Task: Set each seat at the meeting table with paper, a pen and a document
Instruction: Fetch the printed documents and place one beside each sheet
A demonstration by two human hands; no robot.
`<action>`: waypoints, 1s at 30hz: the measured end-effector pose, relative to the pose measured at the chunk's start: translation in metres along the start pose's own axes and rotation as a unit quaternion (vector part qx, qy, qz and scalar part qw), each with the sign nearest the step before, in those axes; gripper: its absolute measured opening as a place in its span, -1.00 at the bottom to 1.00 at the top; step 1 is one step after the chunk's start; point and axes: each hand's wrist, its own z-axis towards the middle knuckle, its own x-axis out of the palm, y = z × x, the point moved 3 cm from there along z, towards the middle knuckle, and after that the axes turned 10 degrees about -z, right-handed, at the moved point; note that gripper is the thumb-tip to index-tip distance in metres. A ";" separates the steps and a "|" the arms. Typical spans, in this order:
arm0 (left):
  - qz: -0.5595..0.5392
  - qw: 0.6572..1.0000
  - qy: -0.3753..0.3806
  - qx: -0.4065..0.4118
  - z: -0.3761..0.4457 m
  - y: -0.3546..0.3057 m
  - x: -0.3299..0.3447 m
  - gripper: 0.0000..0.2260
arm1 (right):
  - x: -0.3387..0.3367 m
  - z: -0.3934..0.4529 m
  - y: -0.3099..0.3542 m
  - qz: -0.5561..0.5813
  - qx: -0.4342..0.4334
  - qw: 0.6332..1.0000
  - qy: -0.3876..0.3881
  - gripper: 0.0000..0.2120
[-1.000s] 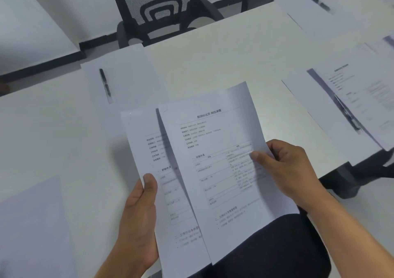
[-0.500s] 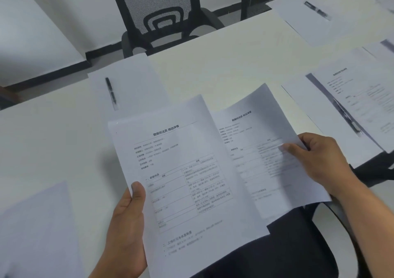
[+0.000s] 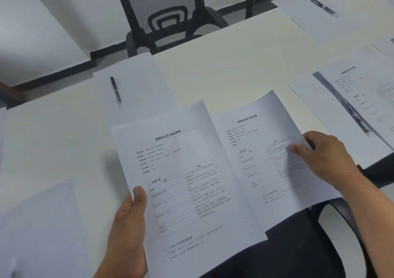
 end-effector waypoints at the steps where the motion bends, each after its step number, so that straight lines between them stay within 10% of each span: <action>1: 0.023 1.000 0.008 0.007 0.003 0.002 -0.002 -0.74 | 0.002 0.000 0.000 -0.008 -0.003 1.000 -0.003 -0.60; 7: 0.051 0.999 0.014 0.011 0.006 0.003 -0.006 -0.74 | 0.006 0.002 0.000 -0.021 -0.009 0.999 -0.026 -0.79; 24: 0.011 0.998 0.065 -0.012 -0.007 0.013 0.010 -0.67 | 0.012 0.001 -0.001 -0.052 -0.002 0.998 -0.044 -0.38; 30: -0.005 0.996 0.093 -0.012 -0.020 0.003 0.014 -0.55 | -0.009 -0.039 0.050 0.086 -0.014 0.995 -0.051 -0.82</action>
